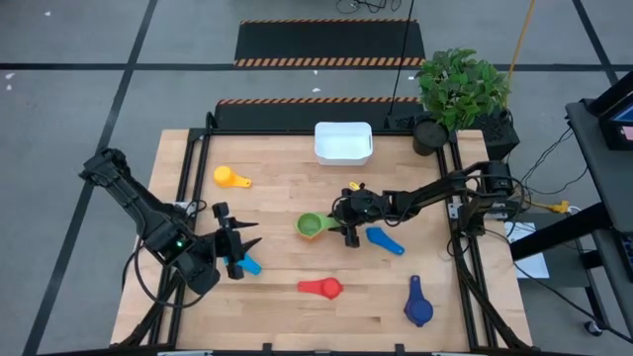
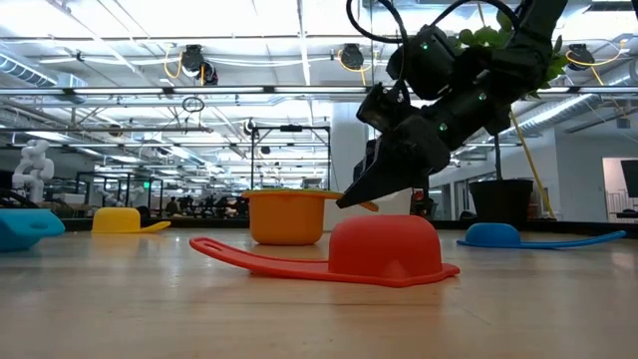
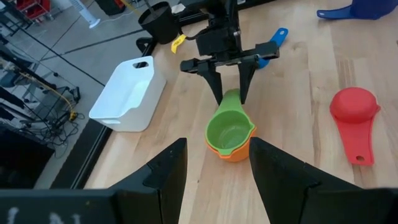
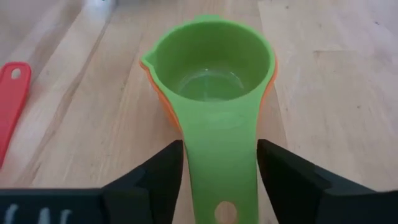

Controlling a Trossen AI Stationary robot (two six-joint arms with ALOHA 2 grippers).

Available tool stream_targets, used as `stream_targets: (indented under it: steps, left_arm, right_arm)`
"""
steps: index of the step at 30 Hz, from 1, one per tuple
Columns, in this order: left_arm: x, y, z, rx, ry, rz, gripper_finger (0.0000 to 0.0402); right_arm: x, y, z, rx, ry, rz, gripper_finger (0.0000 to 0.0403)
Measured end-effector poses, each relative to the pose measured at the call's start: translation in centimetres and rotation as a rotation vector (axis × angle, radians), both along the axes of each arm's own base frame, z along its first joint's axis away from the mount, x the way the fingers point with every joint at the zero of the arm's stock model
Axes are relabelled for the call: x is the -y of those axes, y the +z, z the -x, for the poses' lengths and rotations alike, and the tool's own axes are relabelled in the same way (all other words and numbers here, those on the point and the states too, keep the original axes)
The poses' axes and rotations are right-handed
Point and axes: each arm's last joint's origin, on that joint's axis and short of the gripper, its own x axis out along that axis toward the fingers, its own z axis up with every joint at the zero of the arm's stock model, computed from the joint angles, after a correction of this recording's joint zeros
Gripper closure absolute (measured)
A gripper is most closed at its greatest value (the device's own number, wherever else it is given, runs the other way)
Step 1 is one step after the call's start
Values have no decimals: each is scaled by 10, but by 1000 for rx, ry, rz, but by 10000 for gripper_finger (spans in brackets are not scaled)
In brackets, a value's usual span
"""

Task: Nest measuring cups in basket
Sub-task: Stack the green measuring cup into the orange measuring cup, then stack the dark blue measuring cup into the green measuring cup

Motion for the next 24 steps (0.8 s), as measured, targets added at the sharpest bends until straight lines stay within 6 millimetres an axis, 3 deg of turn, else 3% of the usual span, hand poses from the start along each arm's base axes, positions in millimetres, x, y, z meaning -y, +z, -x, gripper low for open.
stream_targets:
  steps: [6,24]
  left_arm:
    - [0,0,0,1,1,2,227]
    - [0,0,0,6,10,23,227]
  right_arm:
    - [-6,15,4,21,3,23,182]
    - [-34,104,51,178,-30,120,183]
